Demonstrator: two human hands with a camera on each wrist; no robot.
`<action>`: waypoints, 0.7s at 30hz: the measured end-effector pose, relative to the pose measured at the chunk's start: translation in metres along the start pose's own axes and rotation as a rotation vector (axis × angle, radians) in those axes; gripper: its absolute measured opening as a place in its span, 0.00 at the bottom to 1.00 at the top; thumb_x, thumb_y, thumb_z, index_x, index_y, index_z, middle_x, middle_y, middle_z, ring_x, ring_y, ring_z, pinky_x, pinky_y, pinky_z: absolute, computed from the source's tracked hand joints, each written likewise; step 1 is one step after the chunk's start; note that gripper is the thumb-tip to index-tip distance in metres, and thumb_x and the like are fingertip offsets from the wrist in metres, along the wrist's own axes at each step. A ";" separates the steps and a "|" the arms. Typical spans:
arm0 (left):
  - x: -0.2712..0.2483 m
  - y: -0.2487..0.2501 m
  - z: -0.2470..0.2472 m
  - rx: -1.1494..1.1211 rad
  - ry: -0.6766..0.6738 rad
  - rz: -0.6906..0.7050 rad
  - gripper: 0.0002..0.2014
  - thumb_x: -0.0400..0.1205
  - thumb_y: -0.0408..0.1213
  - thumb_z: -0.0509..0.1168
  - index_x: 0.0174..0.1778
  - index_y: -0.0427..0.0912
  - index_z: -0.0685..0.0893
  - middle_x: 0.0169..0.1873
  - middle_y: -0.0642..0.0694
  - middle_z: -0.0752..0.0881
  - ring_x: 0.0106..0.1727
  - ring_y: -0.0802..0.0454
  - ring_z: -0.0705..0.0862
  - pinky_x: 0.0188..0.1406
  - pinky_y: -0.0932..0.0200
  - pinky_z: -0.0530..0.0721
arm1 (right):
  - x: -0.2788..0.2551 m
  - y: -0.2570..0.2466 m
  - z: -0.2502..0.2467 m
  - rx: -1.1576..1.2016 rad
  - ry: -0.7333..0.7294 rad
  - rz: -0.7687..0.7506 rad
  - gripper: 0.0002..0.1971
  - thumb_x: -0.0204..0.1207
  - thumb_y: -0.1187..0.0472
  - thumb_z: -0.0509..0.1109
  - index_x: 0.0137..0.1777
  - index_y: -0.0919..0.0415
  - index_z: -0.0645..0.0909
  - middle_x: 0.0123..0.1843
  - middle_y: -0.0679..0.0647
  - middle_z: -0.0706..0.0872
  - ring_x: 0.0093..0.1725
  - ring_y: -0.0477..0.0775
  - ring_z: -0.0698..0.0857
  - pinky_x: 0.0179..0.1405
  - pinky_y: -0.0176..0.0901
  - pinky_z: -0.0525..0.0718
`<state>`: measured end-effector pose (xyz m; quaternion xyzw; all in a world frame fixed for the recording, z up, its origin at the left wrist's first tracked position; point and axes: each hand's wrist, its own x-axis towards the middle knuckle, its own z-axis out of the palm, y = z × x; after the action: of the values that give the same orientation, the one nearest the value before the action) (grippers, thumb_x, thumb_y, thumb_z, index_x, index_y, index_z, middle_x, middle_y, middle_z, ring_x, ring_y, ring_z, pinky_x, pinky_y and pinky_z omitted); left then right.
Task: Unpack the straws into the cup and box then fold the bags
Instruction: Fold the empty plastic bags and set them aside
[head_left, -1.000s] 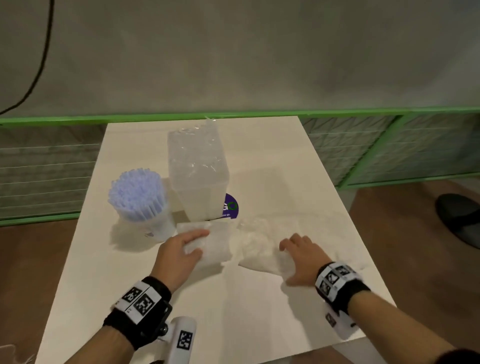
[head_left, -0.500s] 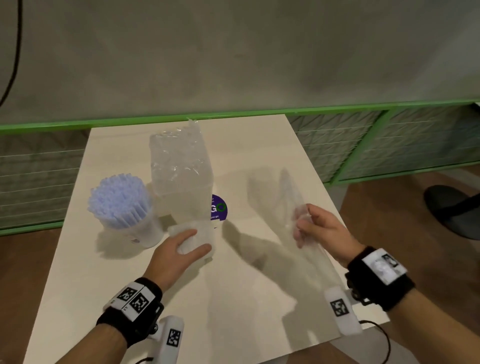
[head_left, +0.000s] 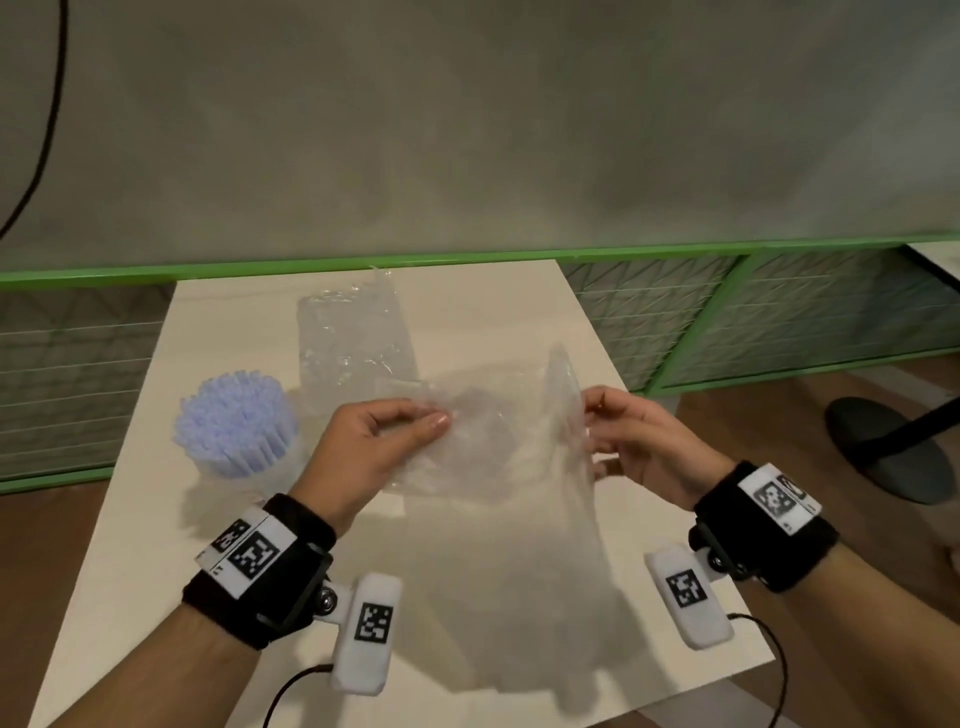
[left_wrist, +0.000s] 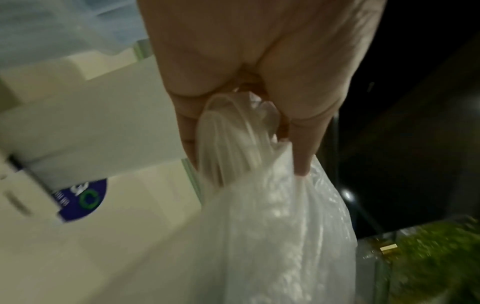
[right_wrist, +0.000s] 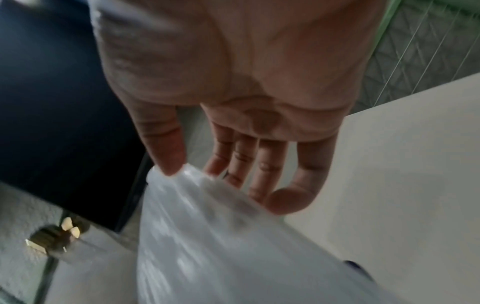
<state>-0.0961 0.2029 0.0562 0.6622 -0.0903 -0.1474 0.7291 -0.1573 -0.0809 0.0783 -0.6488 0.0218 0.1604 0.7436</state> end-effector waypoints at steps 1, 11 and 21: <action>0.000 0.003 -0.002 0.026 0.001 0.008 0.05 0.69 0.41 0.77 0.39 0.49 0.96 0.43 0.48 0.94 0.46 0.58 0.90 0.49 0.67 0.84 | 0.005 -0.006 0.003 0.010 -0.004 -0.030 0.23 0.65 0.53 0.82 0.55 0.59 0.79 0.45 0.52 0.87 0.38 0.48 0.86 0.37 0.44 0.82; -0.013 0.031 -0.033 0.167 0.259 0.129 0.03 0.73 0.36 0.79 0.39 0.49 0.94 0.41 0.49 0.94 0.48 0.54 0.90 0.56 0.55 0.85 | 0.040 -0.043 0.025 -0.113 0.312 -0.314 0.06 0.83 0.65 0.65 0.43 0.59 0.78 0.33 0.53 0.82 0.32 0.53 0.85 0.31 0.43 0.76; -0.023 0.059 -0.062 0.110 0.429 0.175 0.16 0.71 0.48 0.79 0.51 0.45 0.92 0.49 0.50 0.93 0.56 0.50 0.90 0.62 0.51 0.86 | 0.047 0.019 0.050 -0.447 -0.110 -0.007 0.05 0.79 0.71 0.70 0.47 0.61 0.84 0.40 0.52 0.91 0.40 0.52 0.89 0.45 0.52 0.83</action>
<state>-0.0915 0.2737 0.1099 0.7067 0.0017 0.0657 0.7044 -0.1262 -0.0200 0.0570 -0.7876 -0.0570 0.1937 0.5822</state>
